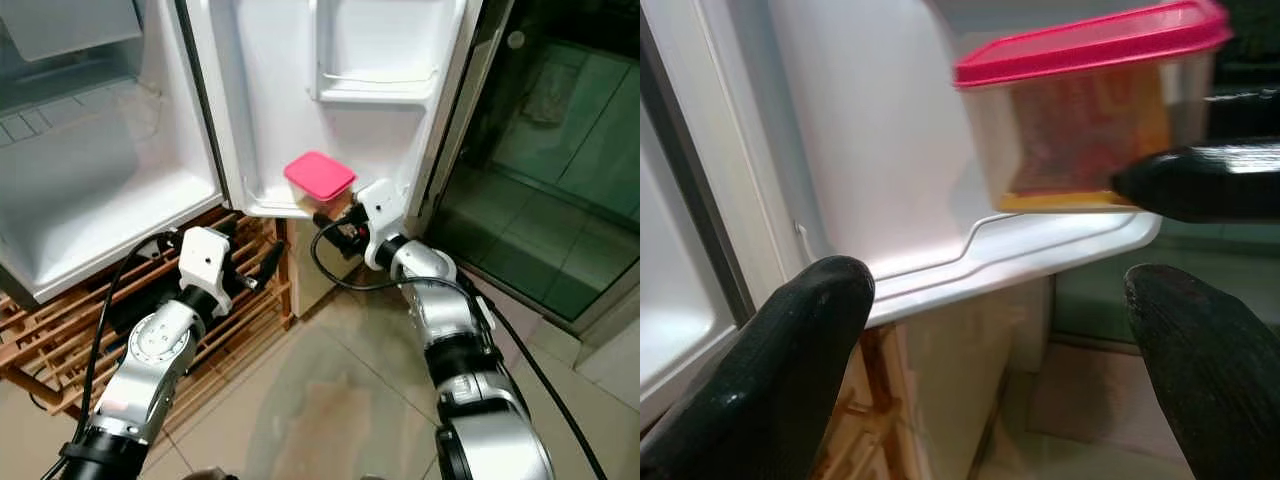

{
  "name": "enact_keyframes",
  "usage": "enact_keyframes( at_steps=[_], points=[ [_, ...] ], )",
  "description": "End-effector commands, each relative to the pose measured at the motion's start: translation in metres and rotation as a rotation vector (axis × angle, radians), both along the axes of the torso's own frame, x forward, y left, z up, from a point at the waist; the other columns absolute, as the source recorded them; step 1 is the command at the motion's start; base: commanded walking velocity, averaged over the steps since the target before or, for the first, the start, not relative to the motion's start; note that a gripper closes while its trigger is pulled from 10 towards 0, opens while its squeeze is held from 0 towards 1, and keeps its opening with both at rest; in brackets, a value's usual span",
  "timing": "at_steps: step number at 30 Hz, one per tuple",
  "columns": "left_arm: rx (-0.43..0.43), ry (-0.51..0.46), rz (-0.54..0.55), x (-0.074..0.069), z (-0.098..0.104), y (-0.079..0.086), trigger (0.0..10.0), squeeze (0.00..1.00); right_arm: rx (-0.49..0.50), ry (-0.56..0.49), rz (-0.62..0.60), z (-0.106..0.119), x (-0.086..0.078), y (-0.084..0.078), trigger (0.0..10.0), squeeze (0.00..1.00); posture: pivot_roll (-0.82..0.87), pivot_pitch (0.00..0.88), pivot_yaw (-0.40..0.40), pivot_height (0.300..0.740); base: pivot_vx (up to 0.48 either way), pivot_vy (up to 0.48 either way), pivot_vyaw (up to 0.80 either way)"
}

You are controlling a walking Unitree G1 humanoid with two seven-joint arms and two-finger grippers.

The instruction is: Restocking fridge

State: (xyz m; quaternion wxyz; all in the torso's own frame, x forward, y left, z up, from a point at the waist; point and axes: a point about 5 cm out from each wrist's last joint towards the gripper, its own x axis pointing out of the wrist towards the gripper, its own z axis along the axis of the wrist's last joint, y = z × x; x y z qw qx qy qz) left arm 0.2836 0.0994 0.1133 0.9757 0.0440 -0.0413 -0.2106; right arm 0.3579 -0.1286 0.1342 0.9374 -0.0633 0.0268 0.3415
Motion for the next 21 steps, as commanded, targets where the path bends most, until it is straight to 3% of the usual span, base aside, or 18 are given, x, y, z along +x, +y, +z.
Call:
enact_keyframes(
  at_steps=[1,8,15,21],
  points=[
    [0.008,-0.004,0.015,-0.003,0.002,-0.002,10.0,0.0,-0.023,-0.012,0.035,0.005,0.004,0.001,0.0,0.0,0.05,0.023,-0.028,0.74,0.0,-0.472,0.0],
    [0.004,0.003,0.054,-0.006,0.001,0.001,10.0,0.0,-0.013,-0.025,0.014,0.006,0.007,0.0,0.0,0.0,0.06,0.024,-0.05,0.74,0.0,-0.451,0.0],
    [-0.01,0.011,0.05,-0.008,0.001,-0.001,10.0,0.0,-0.009,-0.017,0.05,-0.005,0.0,0.009,0.0,0.0,0.05,0.026,-0.046,0.74,0.285,-0.379,0.0],
    [-0.005,0.023,0.065,-0.006,0.0,-0.001,10.0,0.0,-0.018,-0.047,0.131,-0.003,-0.006,0.018,0.0,0.0,0.04,0.025,-0.042,0.74,0.1,0.0,0.0]
  ],
)
